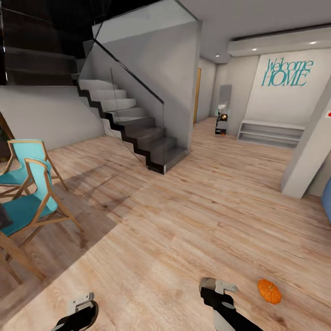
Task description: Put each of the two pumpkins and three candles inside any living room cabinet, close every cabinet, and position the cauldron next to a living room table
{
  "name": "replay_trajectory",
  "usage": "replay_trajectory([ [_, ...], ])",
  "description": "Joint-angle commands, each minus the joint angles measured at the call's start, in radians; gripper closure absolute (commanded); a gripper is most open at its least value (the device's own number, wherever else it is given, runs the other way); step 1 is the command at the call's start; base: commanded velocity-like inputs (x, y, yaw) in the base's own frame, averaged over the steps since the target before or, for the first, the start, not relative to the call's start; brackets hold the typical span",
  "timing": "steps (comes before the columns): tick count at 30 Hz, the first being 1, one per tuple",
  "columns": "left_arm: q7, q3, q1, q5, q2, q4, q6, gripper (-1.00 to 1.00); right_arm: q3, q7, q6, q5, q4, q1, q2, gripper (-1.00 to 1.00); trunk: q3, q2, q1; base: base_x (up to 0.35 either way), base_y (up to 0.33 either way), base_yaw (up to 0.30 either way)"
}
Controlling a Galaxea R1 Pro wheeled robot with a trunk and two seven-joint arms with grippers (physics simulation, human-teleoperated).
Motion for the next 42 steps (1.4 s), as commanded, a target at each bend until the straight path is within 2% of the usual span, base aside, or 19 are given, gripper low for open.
replay_trajectory([
  [1,0.011,-0.008,-0.001,0.005,0.001,-0.002,0.003,1.00,0.008,-0.006,-0.005,-0.008,-0.002,-0.001,-0.001,1.00,-0.001,-0.001,0.000,-0.001,0.000,0.286],
  [9,0.013,-0.009,-0.001,0.003,-0.002,-0.002,0.001,1.00,0.008,-0.005,-0.005,-0.008,-0.002,-0.001,0.002,1.00,-0.001,-0.001,0.000,0.000,0.000,0.286],
  [42,0.023,-0.007,-0.001,0.004,-0.004,-0.002,0.000,1.00,0.008,-0.005,-0.005,-0.008,-0.002,-0.001,0.005,1.00,0.102,0.230,-0.127,0.000,0.000,0.286],
])
